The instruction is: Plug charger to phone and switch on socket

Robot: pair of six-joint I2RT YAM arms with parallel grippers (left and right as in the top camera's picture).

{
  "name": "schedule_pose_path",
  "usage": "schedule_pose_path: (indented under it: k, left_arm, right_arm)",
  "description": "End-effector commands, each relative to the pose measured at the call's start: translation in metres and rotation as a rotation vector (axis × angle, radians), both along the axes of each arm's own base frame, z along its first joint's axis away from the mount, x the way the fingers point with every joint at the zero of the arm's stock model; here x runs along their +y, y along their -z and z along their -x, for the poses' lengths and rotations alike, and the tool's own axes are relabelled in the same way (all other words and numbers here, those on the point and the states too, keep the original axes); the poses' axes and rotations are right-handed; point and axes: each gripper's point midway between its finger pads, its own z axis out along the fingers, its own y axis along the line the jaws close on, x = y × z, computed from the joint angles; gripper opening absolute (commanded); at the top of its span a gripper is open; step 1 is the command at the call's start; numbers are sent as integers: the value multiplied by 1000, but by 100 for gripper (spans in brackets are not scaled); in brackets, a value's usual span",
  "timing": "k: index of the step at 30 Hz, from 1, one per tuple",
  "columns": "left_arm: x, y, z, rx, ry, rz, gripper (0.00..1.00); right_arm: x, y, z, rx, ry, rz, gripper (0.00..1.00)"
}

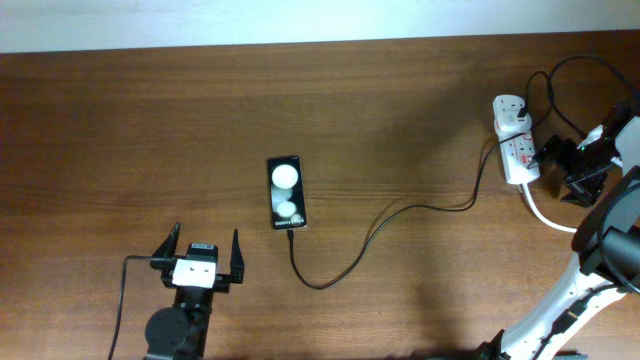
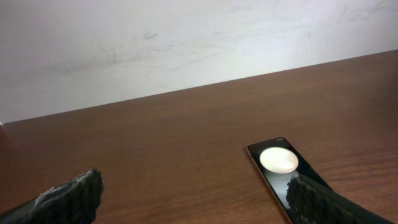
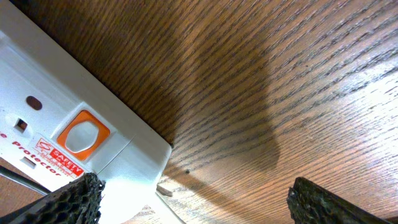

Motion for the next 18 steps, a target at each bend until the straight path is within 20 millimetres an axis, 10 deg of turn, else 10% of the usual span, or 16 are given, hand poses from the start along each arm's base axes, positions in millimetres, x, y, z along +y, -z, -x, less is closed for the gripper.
schedule_pose_path:
  k: [1,8,18]
  left_arm:
    - [-1,0,1,-4,7,-11,99]
    - [-1,0,1,-4,7,-11,99]
    - [-1,0,1,-4,7,-11,99]
  right_arm:
    - [1,4,-3,1,-13,-2,99]
    - [2,-8,-7,-23,-19,14,99]
    - [14,-252,12,-525,-19,341,99]
